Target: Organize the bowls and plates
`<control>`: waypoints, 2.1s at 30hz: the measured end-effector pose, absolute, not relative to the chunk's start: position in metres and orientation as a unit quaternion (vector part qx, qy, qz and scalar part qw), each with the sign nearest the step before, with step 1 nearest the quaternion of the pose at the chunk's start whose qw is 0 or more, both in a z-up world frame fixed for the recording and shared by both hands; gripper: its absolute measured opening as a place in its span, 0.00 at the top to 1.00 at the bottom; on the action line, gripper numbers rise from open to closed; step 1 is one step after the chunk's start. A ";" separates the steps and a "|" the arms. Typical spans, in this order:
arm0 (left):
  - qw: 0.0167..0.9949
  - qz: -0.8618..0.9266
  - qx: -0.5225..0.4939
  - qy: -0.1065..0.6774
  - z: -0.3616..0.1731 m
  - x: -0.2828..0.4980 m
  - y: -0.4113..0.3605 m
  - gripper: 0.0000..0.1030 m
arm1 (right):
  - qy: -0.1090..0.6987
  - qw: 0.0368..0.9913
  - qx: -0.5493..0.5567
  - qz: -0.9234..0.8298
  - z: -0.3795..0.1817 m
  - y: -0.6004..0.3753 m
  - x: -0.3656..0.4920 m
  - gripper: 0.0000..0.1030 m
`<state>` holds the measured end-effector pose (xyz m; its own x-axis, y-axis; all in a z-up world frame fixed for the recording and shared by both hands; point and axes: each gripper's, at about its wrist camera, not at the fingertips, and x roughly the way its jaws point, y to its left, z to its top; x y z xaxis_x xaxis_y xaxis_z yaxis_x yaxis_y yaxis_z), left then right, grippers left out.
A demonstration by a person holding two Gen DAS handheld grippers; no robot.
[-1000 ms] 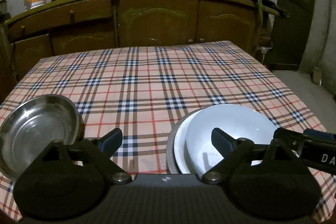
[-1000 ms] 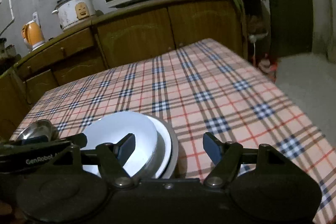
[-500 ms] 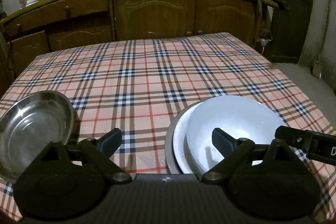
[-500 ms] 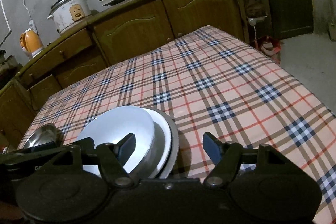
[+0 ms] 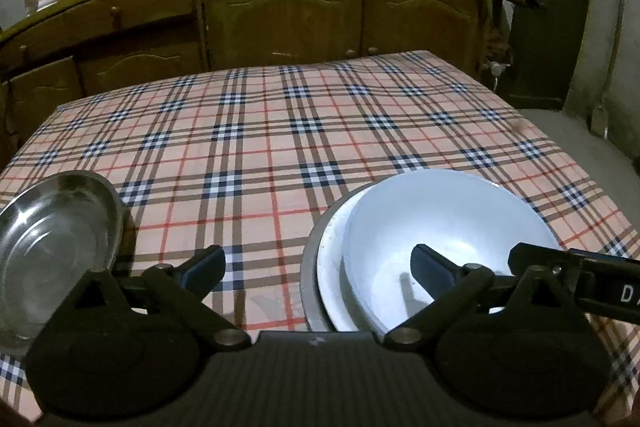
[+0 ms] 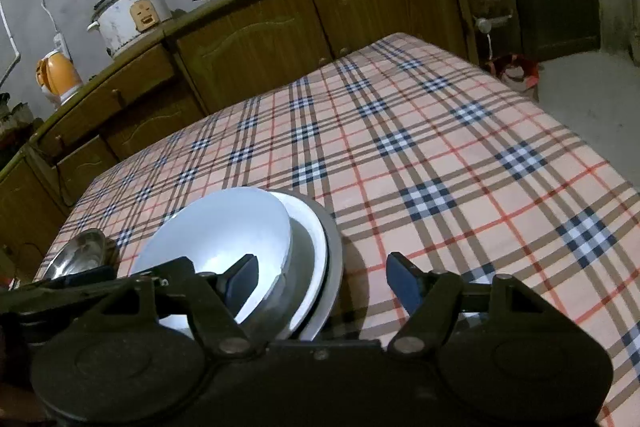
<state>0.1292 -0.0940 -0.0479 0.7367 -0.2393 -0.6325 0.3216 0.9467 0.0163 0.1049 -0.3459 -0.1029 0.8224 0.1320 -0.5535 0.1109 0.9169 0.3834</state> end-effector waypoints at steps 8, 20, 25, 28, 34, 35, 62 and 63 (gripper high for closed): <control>0.926 -0.160 0.084 0.331 -0.056 0.136 -0.100 0.01 | 0.312 0.925 0.217 0.017 -0.111 -0.344 0.113 0.18; 0.921 -0.177 0.075 0.338 -0.067 0.149 -0.100 0.01 | 0.329 0.909 0.254 0.035 -0.127 -0.346 0.129 0.19; 0.919 -0.193 0.050 0.341 -0.069 0.153 -0.098 0.08 | 0.321 0.905 0.274 0.053 -0.131 -0.349 0.132 0.18; 0.914 -0.220 0.037 0.338 -0.068 0.152 -0.099 0.29 | 0.315 0.896 0.299 0.086 -0.133 -0.350 0.133 0.40; 0.916 -0.222 0.036 0.333 -0.067 0.146 -0.105 0.36 | 0.312 0.903 0.287 0.078 -0.130 -0.347 0.133 0.47; 0.916 -0.220 0.037 0.333 -0.066 0.145 -0.106 0.37 | 0.312 0.902 0.288 0.076 -0.130 -0.347 0.133 0.48; 0.934 -0.216 0.047 0.281 -0.009 0.094 -0.093 0.39 | 0.267 0.918 0.278 0.092 -0.072 -0.341 0.075 0.48; 0.935 -0.215 0.046 0.277 -0.006 0.090 -0.092 0.39 | 0.265 0.919 0.277 0.094 -0.069 -0.341 0.072 0.48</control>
<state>0.0904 -0.0922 -0.0063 0.7541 -0.3758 -0.5386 0.4272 0.9036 -0.0322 0.0721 -0.3406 -0.0694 0.8423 0.3187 -0.4347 -0.0254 0.8290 0.5587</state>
